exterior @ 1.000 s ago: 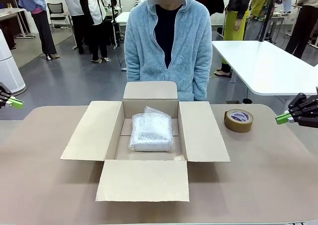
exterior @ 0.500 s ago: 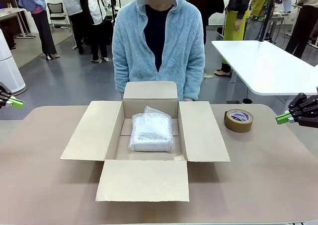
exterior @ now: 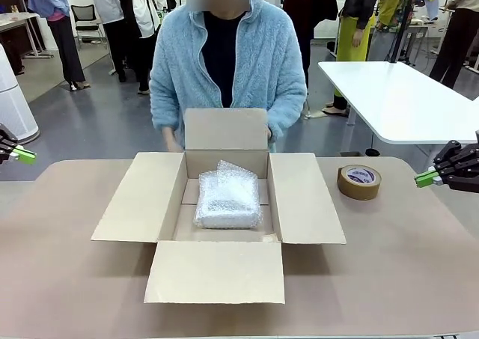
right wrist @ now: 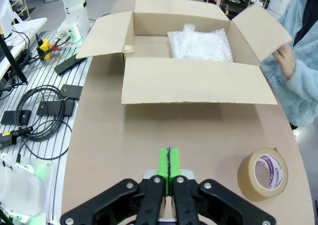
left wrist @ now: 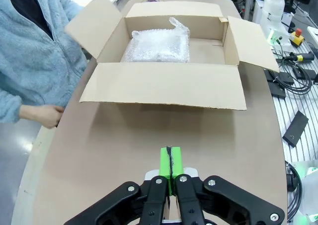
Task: Wrap the clocks to prevent damage.
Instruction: Push the right (or left) flap of the Package Box to close it.
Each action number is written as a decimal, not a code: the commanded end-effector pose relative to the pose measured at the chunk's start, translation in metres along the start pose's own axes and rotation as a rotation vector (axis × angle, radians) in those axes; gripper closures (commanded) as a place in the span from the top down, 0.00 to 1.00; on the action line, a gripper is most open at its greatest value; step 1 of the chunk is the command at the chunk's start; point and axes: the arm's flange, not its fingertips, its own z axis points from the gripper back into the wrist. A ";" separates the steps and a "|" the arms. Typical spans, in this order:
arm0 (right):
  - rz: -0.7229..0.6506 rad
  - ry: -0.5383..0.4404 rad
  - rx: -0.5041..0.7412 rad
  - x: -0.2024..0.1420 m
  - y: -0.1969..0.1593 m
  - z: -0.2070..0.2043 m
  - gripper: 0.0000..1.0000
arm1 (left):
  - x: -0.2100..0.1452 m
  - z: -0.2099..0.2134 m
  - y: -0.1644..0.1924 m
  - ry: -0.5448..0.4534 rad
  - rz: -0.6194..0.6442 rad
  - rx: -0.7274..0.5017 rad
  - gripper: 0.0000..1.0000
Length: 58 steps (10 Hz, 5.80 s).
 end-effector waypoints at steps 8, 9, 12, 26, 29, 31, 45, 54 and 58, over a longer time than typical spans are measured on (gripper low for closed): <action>-0.001 -0.010 0.002 -0.001 0.000 -0.001 0.01 | 0.001 0.001 0.001 -0.002 0.004 0.008 0.01; -0.001 -0.010 0.002 -0.001 0.000 -0.001 0.01 | 0.001 0.001 0.001 -0.002 0.004 0.008 0.01; -0.001 -0.010 0.002 -0.001 0.000 -0.001 0.01 | 0.001 0.001 0.001 -0.002 0.004 0.008 0.01; -0.001 -0.010 0.002 -0.001 0.000 -0.001 0.01 | 0.001 0.001 0.001 -0.002 0.004 0.008 0.01; -0.001 -0.010 0.002 -0.001 0.000 -0.001 0.01 | 0.001 0.001 0.001 -0.002 0.004 0.008 0.01; -0.001 -0.010 0.002 -0.001 0.000 -0.001 0.01 | -0.013 -0.027 0.003 0.037 -0.058 -0.072 0.01; -0.001 -0.010 0.002 -0.001 0.000 -0.001 0.01 | -0.045 -0.222 -0.002 -0.024 -0.145 -0.152 0.01; -0.001 -0.010 0.002 -0.001 0.000 -0.001 0.01 | -0.036 -0.226 0.005 -0.302 -0.075 0.003 0.01; -0.001 -0.010 0.002 -0.001 0.000 -0.001 0.01 | 0.015 -0.238 0.010 -0.390 -0.127 -0.008 0.01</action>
